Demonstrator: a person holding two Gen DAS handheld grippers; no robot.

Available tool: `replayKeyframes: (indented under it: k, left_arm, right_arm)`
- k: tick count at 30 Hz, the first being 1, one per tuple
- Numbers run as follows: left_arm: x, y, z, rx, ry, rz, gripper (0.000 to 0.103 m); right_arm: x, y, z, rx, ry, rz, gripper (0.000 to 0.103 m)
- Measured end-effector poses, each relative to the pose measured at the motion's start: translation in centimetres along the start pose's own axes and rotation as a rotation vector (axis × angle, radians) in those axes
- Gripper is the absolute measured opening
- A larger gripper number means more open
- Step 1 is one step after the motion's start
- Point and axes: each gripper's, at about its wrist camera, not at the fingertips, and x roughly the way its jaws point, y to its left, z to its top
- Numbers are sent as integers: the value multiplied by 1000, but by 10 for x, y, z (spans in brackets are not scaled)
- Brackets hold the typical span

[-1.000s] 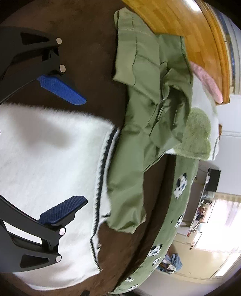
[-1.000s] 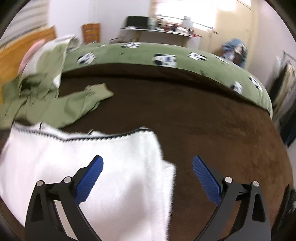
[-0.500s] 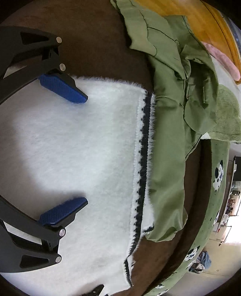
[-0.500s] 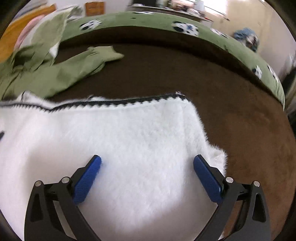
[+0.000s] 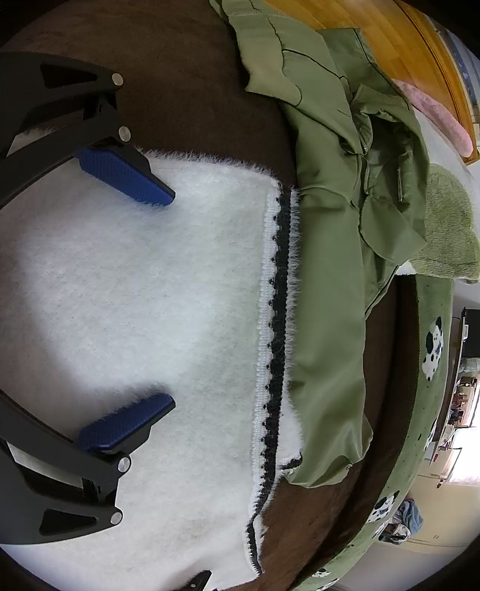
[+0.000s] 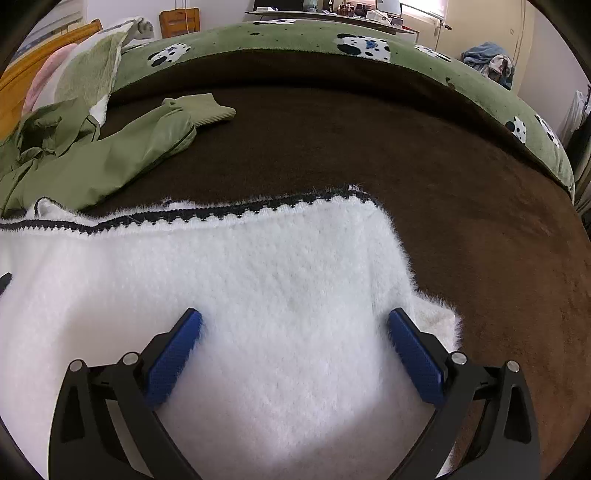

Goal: Fold large clothes

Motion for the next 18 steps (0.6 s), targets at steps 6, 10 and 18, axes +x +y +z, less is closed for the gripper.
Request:
replayKeyframes:
  k: [6, 10, 18]
  left_arm:
    - [-23, -1, -3, 21, 24, -11, 97]
    - [-57, -21, -16, 34, -18, -97, 97]
    - [-74, -73, -42, 58, -17, -94, 97]
  right_arm:
    - [-45, -8, -15, 17, -48, 24, 97]
    - [-76, -15, -38, 36, -49, 59, 97]
    - [-117, -33, -97, 91, -41, 75, 97]
